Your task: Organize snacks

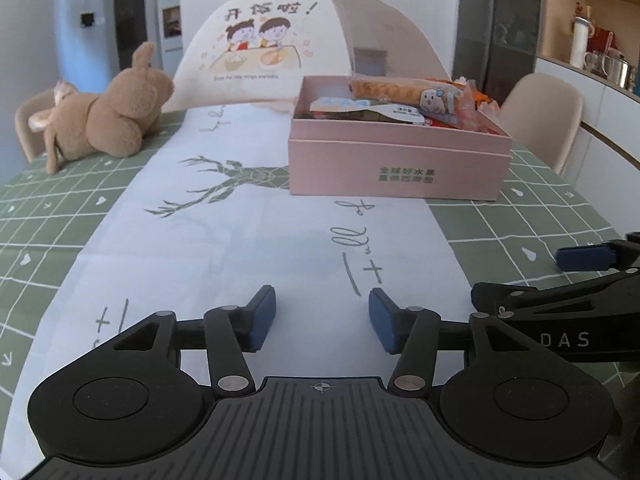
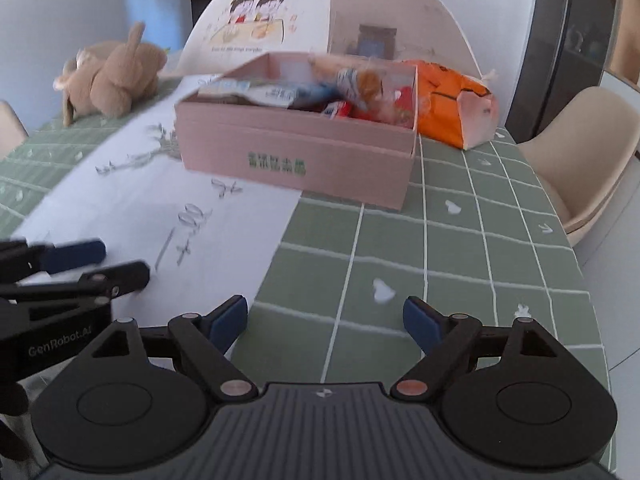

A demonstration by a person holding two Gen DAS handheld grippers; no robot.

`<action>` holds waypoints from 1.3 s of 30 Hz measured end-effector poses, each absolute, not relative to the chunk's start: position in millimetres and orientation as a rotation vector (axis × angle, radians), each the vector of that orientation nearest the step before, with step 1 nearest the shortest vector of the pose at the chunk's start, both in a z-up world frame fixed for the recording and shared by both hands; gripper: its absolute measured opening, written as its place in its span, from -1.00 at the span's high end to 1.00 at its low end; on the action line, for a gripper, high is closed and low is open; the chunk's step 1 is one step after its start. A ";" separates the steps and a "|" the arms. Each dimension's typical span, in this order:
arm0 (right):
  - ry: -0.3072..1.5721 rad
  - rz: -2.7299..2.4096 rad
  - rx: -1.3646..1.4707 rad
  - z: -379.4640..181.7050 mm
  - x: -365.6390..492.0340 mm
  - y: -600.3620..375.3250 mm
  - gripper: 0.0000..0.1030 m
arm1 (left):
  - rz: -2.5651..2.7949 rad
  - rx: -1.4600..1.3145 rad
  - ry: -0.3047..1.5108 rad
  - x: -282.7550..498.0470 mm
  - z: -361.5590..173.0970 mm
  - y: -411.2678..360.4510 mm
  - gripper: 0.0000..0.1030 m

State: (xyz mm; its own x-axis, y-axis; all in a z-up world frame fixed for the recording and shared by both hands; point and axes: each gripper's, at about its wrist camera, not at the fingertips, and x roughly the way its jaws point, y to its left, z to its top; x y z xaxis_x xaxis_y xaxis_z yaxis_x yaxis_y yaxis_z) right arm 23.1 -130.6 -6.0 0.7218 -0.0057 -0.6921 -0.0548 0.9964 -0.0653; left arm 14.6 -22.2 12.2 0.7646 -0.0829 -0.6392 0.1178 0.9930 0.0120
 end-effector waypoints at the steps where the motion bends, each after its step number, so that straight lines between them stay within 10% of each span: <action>1: 0.760 0.017 -0.076 -7.1 21.9 -132.1 -0.83 | -0.097 0.046 0.681 12.4 11.2 -23.3 -0.10; 39: 0.670 0.013 -0.030 -19.3 22.6 -149.4 -1.00 | -0.075 0.047 0.657 9.2 8.6 -26.9 -0.13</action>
